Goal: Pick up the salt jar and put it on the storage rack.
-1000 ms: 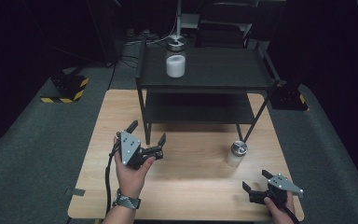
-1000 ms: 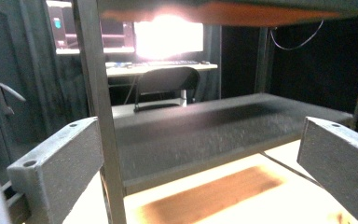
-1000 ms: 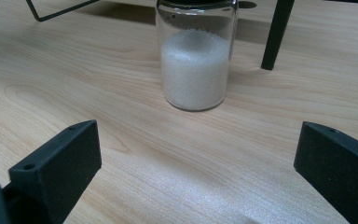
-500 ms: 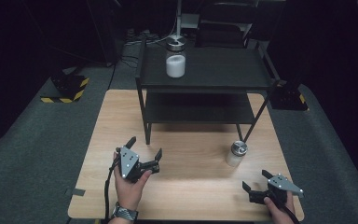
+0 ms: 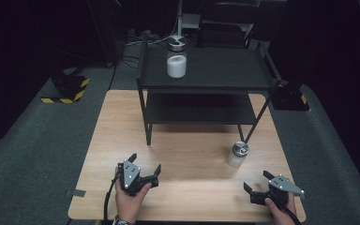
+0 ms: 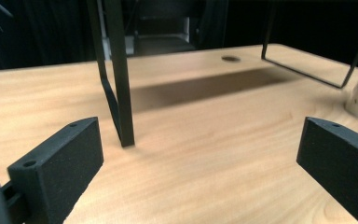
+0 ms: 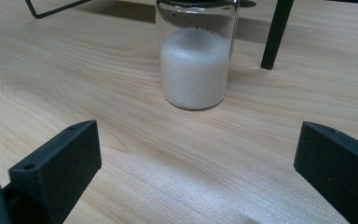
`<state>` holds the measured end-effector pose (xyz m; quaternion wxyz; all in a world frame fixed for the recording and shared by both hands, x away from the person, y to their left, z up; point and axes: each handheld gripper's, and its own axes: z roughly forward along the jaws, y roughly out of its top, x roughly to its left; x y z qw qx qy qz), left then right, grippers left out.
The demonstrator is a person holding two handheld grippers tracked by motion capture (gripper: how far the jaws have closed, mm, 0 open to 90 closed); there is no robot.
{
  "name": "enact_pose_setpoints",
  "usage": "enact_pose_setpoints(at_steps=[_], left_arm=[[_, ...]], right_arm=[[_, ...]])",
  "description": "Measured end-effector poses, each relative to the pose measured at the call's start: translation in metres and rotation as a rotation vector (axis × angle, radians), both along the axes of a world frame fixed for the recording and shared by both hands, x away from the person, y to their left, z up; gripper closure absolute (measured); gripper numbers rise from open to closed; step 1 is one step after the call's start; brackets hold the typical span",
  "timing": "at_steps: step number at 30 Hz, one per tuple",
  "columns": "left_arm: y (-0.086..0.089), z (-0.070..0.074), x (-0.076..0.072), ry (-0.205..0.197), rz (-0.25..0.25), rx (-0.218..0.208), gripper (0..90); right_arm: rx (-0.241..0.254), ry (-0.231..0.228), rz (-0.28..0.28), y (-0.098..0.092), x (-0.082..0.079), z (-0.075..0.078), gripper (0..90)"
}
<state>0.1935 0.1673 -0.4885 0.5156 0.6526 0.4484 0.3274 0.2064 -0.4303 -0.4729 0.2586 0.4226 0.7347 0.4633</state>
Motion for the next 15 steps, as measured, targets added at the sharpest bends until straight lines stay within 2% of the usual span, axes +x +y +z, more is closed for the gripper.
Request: enact_pose_setpoints(at_steps=[5,11,13,15], left_arm=[[0.0011,-0.0063,-0.0044,0.025,-0.002,0.021,0.5],[0.0012,-0.0078,-0.0062,0.046,-0.008,0.048,0.5],[0.0008,-0.0067,-0.0071,0.058,-0.005,0.051,0.5],[0.0048,-0.0048,-0.0062,0.070,-0.023,0.054,0.5]], right_arm=[[0.002,-0.001,0.000,-0.0002,-0.0002,-0.0002,0.3],[0.003,0.003,0.000,-0.0001,0.0005,0.0001,0.4],[0.007,0.002,-0.017,0.0011,-0.0007,-0.0002,0.2],[0.011,0.004,-0.021,0.0012,-0.0010,-0.0001,0.4]])
